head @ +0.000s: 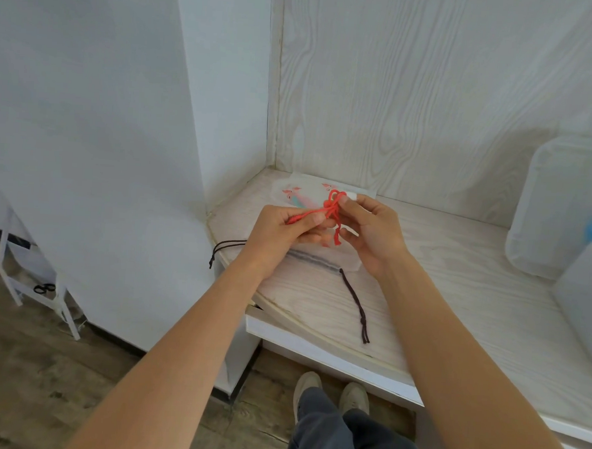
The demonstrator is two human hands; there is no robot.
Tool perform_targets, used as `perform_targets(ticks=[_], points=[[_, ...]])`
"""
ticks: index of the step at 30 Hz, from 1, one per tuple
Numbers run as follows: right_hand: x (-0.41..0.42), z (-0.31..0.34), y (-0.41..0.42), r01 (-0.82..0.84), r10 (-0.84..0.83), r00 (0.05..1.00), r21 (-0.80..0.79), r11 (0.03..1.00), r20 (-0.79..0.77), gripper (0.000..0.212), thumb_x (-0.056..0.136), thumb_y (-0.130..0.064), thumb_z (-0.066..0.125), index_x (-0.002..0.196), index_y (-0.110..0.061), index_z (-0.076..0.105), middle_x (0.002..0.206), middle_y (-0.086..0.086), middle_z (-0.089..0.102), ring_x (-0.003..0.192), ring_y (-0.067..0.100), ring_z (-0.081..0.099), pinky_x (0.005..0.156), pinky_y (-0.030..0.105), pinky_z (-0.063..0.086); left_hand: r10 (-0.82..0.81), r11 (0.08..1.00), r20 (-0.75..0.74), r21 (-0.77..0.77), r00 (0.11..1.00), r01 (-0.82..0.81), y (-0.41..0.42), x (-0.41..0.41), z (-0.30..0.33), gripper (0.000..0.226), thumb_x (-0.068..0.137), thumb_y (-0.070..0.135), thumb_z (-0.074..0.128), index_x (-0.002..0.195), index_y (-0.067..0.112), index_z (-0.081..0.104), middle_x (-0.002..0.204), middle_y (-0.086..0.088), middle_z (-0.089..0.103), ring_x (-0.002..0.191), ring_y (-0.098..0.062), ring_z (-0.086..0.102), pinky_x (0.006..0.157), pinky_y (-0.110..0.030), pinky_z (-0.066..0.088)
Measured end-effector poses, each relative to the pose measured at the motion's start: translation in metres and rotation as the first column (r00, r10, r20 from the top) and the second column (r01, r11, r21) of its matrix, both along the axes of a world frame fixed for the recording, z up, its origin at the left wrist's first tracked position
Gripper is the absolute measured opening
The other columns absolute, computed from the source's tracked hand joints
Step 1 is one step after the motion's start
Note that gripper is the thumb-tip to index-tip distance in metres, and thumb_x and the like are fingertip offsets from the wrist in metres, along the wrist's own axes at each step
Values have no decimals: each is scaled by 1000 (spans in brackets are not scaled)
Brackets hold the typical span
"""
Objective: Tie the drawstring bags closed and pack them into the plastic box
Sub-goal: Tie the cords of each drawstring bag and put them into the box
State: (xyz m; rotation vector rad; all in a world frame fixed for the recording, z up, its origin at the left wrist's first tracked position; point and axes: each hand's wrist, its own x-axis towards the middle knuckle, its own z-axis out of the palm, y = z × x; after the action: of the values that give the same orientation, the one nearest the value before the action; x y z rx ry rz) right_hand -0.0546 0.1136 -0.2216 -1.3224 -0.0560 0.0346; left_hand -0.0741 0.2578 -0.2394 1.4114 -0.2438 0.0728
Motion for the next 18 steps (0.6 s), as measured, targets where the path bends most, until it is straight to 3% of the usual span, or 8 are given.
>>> perform_targets(ticks=[4,8,13,18], points=[[-1,2,2,-23,23,1000,99,995,2,11,88,-9,61,78,-11,65,63,-2,66,57,7,62,55,17,50,-4,993,-88,-121,996,-7,-1,0,3,35,96,20,46,107,-9,62,76,-6,74,70,-15,71,62,-15,53],[-2,2,4,-53,53,999,173,983,7,12,88,-3,58,78,-5,64,64,2,68,60,12,66,59,18,54,33,984,-125,-170,992,-54,-1,2,6,42,99,30,40,98,-4,64,76,-12,73,69,-20,71,59,-18,54],[-1,1,6,-68,67,998,231,971,13,12,89,0,56,79,-3,62,63,4,68,59,12,67,60,19,56,57,961,-152,-258,987,-95,-1,2,7,32,98,14,39,88,-1,65,69,-13,72,63,-21,70,58,-20,55],[1,-1,4,-57,60,998,250,967,-5,9,88,-1,57,81,-4,62,67,3,70,63,10,66,62,20,56,59,983,-88,-171,994,-73,-1,2,3,23,96,7,46,89,0,67,73,-9,73,67,-16,71,65,-17,56]])
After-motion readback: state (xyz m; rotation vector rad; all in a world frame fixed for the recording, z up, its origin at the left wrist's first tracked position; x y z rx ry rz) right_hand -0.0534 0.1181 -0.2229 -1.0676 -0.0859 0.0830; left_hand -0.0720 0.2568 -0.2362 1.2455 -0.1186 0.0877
